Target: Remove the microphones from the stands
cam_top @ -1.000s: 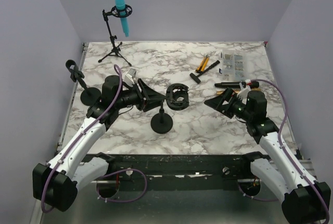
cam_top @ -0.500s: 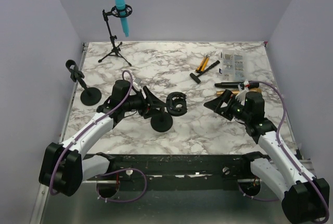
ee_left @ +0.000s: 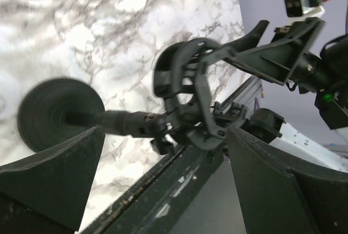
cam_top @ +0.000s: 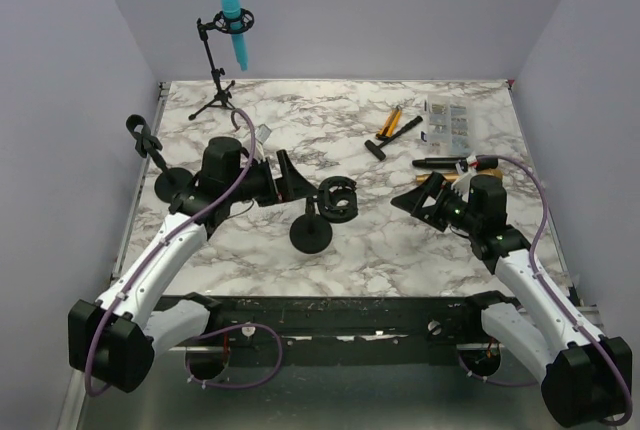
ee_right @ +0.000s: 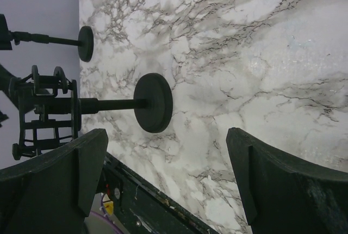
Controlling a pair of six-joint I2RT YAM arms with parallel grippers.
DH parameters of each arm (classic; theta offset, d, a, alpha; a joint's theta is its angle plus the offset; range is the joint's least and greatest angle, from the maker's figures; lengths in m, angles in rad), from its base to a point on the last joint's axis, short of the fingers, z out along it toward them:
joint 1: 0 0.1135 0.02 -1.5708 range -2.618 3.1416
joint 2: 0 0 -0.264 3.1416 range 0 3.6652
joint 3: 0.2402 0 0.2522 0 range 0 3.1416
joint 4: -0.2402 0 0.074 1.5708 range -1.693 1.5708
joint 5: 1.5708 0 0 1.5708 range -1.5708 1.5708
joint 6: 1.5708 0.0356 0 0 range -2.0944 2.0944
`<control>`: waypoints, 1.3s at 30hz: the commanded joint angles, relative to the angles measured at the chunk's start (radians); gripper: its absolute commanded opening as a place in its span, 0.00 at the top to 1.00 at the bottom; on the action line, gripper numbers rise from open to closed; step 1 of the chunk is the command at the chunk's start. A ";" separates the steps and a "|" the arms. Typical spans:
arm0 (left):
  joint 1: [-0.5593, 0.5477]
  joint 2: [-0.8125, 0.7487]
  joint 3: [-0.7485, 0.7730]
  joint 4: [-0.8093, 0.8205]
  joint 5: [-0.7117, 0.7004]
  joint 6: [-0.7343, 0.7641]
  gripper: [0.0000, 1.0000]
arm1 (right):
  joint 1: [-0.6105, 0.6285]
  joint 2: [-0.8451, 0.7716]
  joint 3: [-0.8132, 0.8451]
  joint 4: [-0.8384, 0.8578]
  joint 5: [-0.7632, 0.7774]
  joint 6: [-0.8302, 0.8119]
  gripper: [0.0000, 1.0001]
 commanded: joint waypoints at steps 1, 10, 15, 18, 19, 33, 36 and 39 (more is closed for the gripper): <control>0.005 -0.011 0.157 -0.136 0.035 0.283 0.02 | 0.007 -0.018 -0.013 -0.005 0.029 -0.030 0.00; -0.005 -0.239 -0.111 0.121 0.059 0.456 0.04 | 0.007 -0.048 -0.037 -0.013 0.049 -0.031 0.00; -0.057 -0.430 -0.366 0.458 -0.038 0.544 0.01 | 0.006 -0.036 -0.040 0.003 0.035 -0.033 0.00; -0.058 -0.381 -0.345 0.405 -0.030 0.644 0.02 | 0.007 -0.031 -0.040 0.014 0.021 -0.033 0.00; -0.060 -0.334 -0.311 0.356 -0.002 0.700 0.02 | 0.007 -0.032 -0.040 0.012 0.019 -0.034 0.00; -0.126 0.073 -0.171 0.377 0.143 0.942 0.17 | 0.007 -0.115 -0.033 -0.033 0.047 -0.057 0.00; -0.153 0.118 -0.187 0.451 0.097 0.963 0.18 | 0.007 -0.116 -0.024 -0.046 0.047 -0.066 0.00; -0.157 0.133 -0.200 0.501 0.056 0.972 0.37 | 0.006 -0.118 -0.017 -0.051 0.032 -0.062 0.00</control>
